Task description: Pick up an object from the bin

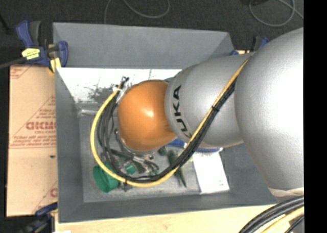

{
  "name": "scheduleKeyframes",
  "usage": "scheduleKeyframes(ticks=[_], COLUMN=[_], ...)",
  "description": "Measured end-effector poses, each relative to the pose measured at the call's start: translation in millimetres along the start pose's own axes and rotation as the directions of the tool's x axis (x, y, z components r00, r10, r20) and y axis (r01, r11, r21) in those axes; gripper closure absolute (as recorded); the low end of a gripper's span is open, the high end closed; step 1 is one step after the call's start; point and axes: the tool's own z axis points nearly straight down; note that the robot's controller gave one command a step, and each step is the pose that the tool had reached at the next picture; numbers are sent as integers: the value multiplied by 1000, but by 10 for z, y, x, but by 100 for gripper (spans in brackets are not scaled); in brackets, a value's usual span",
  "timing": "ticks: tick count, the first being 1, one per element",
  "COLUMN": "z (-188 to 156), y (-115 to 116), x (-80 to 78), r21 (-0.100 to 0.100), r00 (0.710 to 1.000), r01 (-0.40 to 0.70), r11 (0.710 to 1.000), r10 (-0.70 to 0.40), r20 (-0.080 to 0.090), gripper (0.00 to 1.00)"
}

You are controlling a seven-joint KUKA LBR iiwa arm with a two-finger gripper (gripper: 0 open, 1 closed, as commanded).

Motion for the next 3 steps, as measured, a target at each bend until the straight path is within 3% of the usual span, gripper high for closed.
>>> scheduleKeyframes(ticks=[1, 2, 3], z=[-602, -1116, -1244], y=[-259, -187, -140], x=[20, 57, 54], r21=[-1, 1, 0], r00=[1000, 999, 999], r01=[28, 40, 45], r11=[1000, 999, 999], r10=[-28, -40, -45], r20=[2, 4, 3], gripper=[100, 100, 100])
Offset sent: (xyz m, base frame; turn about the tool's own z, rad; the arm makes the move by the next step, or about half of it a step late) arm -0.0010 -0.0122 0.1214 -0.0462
